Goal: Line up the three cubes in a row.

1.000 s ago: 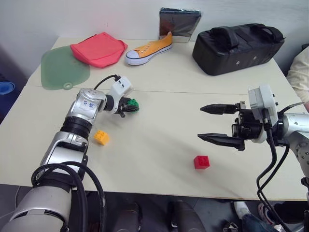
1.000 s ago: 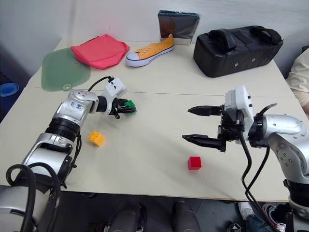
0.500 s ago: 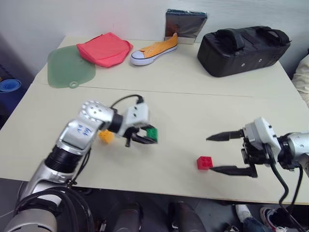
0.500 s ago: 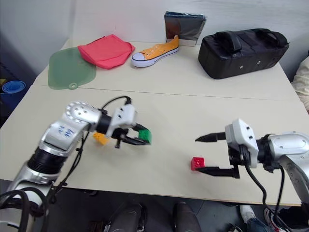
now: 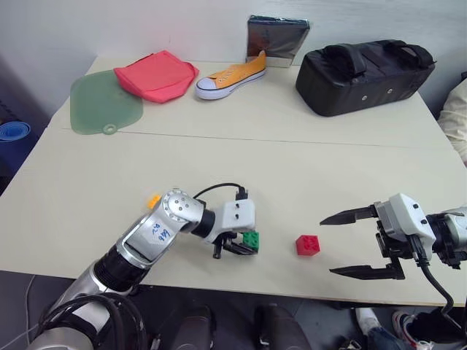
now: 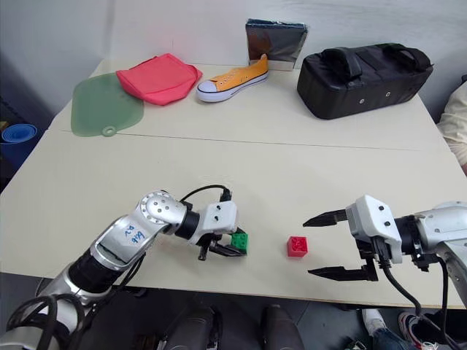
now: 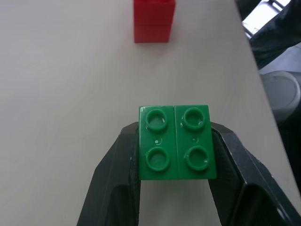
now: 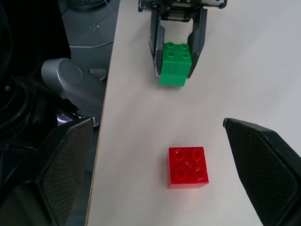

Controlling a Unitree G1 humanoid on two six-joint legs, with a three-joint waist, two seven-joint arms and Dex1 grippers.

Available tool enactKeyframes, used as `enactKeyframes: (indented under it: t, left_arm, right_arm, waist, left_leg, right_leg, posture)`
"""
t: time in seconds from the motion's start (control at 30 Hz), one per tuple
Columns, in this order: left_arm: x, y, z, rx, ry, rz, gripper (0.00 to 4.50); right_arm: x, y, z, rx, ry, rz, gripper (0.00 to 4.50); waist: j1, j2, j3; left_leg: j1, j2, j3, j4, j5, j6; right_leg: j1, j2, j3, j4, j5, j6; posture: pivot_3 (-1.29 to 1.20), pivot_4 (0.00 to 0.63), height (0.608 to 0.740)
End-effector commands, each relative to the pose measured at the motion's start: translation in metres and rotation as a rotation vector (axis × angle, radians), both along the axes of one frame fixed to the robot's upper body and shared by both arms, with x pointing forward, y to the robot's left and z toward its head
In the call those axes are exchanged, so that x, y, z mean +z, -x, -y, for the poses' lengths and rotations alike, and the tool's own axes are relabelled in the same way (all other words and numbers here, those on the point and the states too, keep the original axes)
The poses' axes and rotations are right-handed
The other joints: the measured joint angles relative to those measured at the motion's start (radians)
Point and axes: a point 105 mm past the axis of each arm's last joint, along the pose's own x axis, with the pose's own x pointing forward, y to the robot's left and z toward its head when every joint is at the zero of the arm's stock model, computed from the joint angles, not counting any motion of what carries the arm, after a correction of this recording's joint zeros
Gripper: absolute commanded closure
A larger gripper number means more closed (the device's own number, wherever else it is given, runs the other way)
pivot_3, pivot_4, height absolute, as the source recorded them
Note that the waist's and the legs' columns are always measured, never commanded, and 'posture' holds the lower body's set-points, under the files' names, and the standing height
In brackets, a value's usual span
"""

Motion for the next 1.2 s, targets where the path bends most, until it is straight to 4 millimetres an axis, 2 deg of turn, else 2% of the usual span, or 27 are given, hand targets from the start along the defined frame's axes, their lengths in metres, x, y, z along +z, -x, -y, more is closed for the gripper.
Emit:
enactKeyframes:
  t: [0.03,0.23,0.57,0.83,0.9,1.07,1.2]
  left_arm:
    - [0.0,0.004,0.004,-0.034,-0.009,0.066,3.0]
    - [-0.004,-0.006,0.008,0.005,-0.009,0.106,3.0]
    - [-0.009,-0.003,0.015,-0.008,0.023,0.093,3.0]
    - [-0.008,-0.001,0.008,-0.007,0.034,0.083,0.44]
    - [-0.006,0.0,0.007,-0.015,0.042,0.088,0.02]
    - [0.026,0.001,0.008,-0.024,0.174,0.077,0.02]
    - [0.065,-0.01,-0.006,-0.016,0.239,0.112,0.02]
  right_arm:
    - [0.009,0.0,0.001,0.0,0.007,0.04,0.0]
    - [0.009,0.0,0.001,-0.007,0.004,0.042,0.0]
    - [0.01,-0.002,-0.002,-0.007,-0.002,0.042,0.0]
    - [0.013,-0.005,-0.005,-0.01,-0.02,0.039,0.0]
    - [0.012,-0.005,-0.004,-0.009,-0.019,0.038,0.0]
    - [0.01,-0.005,-0.006,-0.005,-0.019,0.032,0.0]
    - [0.01,-0.008,-0.007,-0.004,-0.028,0.033,0.0]
  waist:
    - [0.0,0.0,0.0]
    - [0.0,0.0,0.0]
    - [0.0,0.0,0.0]
    - [0.0,0.0,0.0]
    - [0.0,0.0,0.0]
    - [0.0,0.0,0.0]
    - [-0.003,0.0,0.0]
  left_leg:
    - [0.001,0.0,0.0,0.0,0.0,0.0]
    - [0.003,0.0,-0.001,0.0,-0.001,0.001]
    - [0.004,0.0,-0.001,0.0,-0.001,0.001]
    - [0.004,0.0,-0.001,0.0,-0.001,0.001]
    - [0.004,0.0,-0.001,0.0,-0.001,0.001]
    - [0.004,0.0,-0.001,0.0,-0.001,0.001]
    - [0.004,0.0,-0.001,0.0,-0.001,0.001]
  right_leg:
    - [0.001,0.0,0.0,0.0,0.0,0.0]
    - [0.005,0.0,-0.001,-0.002,0.0,0.0]
    - [0.006,0.0,-0.001,-0.002,0.0,0.0]
    - [0.006,0.0,-0.001,-0.003,0.0,0.0]
    - [0.006,0.0,-0.001,-0.003,0.0,0.0]
    - [0.006,0.0,-0.001,-0.003,0.0,0.0]
    - [0.006,0.0,-0.002,-0.003,0.0,0.0]
  posture:
    - [0.0,0.15,0.74]
    - [0.0,0.15,0.74]
    - [0.0,0.15,0.74]
    - [0.0,0.15,0.74]
    - [0.0,0.15,0.74]
    - [0.0,0.15,0.74]
    - [0.0,0.15,0.74]
